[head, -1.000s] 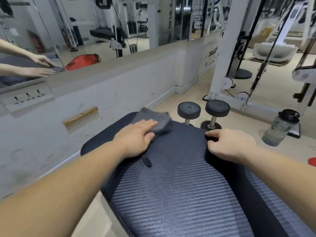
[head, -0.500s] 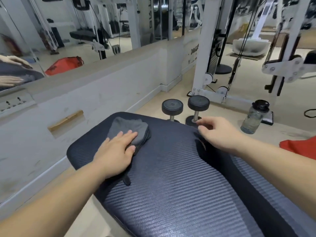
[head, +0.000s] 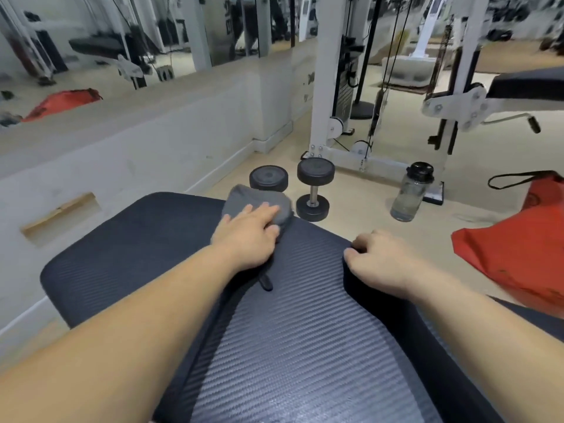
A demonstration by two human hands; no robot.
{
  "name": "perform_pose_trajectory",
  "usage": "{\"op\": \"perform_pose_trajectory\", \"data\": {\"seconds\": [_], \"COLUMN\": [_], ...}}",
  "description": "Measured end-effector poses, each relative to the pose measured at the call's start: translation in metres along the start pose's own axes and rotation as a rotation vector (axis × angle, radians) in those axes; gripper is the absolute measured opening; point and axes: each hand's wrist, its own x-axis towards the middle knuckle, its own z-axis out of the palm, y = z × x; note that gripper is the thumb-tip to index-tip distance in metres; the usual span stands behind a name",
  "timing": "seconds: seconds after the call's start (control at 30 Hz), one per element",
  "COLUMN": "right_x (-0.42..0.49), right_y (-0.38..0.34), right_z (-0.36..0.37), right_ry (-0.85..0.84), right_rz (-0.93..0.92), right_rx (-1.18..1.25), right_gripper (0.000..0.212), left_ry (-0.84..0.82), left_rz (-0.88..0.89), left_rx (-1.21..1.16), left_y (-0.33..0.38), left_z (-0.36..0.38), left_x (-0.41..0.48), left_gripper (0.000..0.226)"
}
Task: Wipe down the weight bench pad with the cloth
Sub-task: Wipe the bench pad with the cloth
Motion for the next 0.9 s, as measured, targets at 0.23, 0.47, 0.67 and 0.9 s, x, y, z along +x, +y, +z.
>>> {"op": "perform_pose_trajectory", "data": {"seconds": [0.23,0.47,0.67,0.9], "right_x": [0.016,0.018,0.009,-0.008], "right_y": [0.027,0.028,0.014,0.006], "right_z": [-0.009,-0.005,-0.003,0.003], "right_ry": [-0.052,-0.072,-0.016,0.031], "right_rz": [0.014,-0.028,-0.029,-0.063], "right_rx": [0.307,0.290,0.083,-0.085], "right_gripper": [0.021,0.030,0.037,0.059], "left_ry": [-0.125,0.047,-0.189,0.092], "left_rz": [0.471,0.133,0.513,-0.042], "left_rx": [0.025,0.000,0.045,0.019], "left_y": [0.047,0.024,-0.010,-0.015], "left_z": [0.015,0.013,-0.006,0.009], "left_x": [-0.023,-0.016,-0.095,-0.105], "left_gripper": [0.055,0.053,0.052,0.051]}}
